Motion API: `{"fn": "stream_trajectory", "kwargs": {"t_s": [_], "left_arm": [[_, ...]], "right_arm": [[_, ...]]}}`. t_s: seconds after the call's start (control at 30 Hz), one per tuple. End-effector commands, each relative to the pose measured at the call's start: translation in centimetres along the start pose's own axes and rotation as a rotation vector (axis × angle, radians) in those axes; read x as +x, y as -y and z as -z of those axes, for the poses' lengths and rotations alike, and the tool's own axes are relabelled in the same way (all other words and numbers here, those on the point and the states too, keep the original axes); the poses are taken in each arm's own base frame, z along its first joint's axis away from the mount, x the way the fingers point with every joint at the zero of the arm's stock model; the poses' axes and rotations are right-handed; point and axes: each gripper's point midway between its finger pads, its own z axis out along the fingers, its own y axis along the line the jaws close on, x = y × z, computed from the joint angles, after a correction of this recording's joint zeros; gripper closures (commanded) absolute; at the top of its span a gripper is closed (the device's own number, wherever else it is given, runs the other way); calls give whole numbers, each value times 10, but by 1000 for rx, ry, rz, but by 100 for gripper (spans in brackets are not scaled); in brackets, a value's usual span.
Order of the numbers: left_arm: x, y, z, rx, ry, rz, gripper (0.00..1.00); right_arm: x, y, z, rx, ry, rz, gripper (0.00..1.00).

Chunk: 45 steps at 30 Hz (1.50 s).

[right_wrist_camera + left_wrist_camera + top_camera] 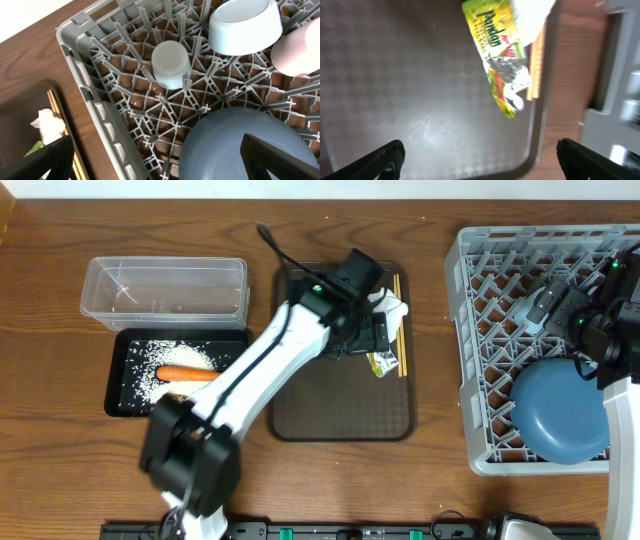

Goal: Sort waste into correct bins and load items into the dishwasher rack
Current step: 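Swing the left gripper from the black tray toward the brown tray, then grasp the yellow pandan cake wrapper with the left gripper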

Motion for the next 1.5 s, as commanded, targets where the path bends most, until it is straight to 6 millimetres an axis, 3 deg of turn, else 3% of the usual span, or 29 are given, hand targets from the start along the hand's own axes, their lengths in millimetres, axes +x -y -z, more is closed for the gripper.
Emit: {"fn": "stream_trajectory", "kwargs": {"t_s": [0.0,0.2,0.47,0.67,1.13,1.17,1.47], "left_arm": [[-3,1,-17,-11,-21,-22,2],[-9,10,-38,6,-7,-21,2],[-3,38,-78,36,0,-26,2],[0,32,-101,-1,-17,0,2],[-2,18,-104,-70,5,2,4],[-1,18,-105,-72,3,1,5],[3,13,-112,-88,-13,2,51]], "right_arm": [[-4,1,2,3,11,-4,1],[-4,1,2,3,11,-4,1],[-4,1,2,3,11,-4,1],[-4,1,2,3,11,-4,1],[-4,1,2,3,11,-4,1],[-4,1,2,3,11,-4,1],[-4,1,2,3,11,-4,1]]}}
